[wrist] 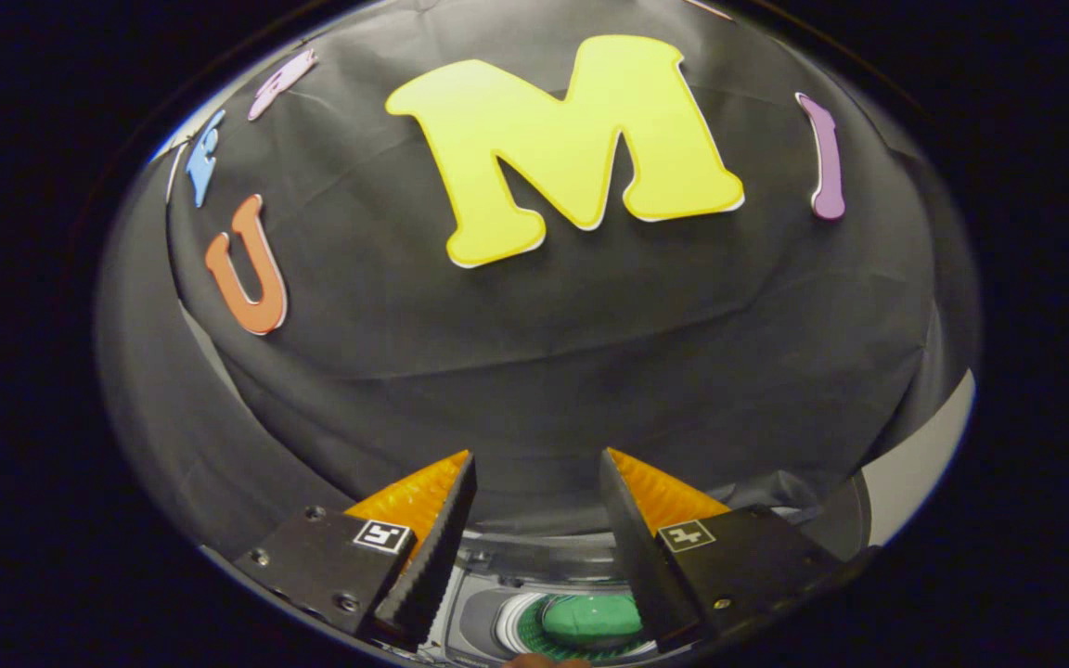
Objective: Put the clothes into the washing machine and then close the washing machine lid.
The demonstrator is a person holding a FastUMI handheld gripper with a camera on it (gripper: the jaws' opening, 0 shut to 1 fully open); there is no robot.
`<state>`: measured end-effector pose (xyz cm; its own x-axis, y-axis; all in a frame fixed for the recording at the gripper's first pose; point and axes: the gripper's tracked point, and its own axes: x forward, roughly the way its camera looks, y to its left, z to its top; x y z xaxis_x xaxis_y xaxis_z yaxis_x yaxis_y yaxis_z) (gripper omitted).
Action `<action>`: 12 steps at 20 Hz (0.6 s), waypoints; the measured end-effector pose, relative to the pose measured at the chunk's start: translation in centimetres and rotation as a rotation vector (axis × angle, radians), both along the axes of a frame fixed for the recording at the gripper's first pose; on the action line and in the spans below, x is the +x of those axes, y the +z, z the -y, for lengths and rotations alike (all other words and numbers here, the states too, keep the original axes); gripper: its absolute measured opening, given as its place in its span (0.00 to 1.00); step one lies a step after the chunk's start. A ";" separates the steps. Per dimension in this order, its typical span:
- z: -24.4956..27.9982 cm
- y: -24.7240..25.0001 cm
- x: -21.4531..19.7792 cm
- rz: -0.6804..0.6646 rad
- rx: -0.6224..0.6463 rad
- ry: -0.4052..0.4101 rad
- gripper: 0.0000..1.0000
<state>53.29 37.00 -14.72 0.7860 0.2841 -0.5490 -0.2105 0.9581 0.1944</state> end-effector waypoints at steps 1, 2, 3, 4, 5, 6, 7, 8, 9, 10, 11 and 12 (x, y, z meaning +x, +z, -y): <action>-0.2 -1.1 0.7 -0.039 -0.012 -0.003 0.83; -0.1 -2.4 1.3 -0.076 -0.027 -0.010 0.83; 0.3 -3.5 1.9 -0.105 -0.044 -0.028 0.83; 0.4 -4.6 2.4 -0.128 -0.058 -0.041 0.83; 0.6 -5.5 2.6 -0.147 -0.073 -0.047 0.83; 0.7 -6.2 2.8 -0.159 -0.093 -0.046 0.83; 0.9 -6.8 3.0 -0.169 -0.116 -0.042 0.83; 0.8 -7.4 2.9 -0.186 -0.139 -0.029 0.83; 0.8 -7.7 2.8 -0.195 -0.159 -0.020 0.83; 0.9 -8.2 3.0 -0.202 -0.181 -0.019 0.83; 1.1 -8.6 3.0 -0.212 -0.199 -0.020 0.83; 1.0 -9.1 2.9 -0.230 -0.205 -0.022 0.83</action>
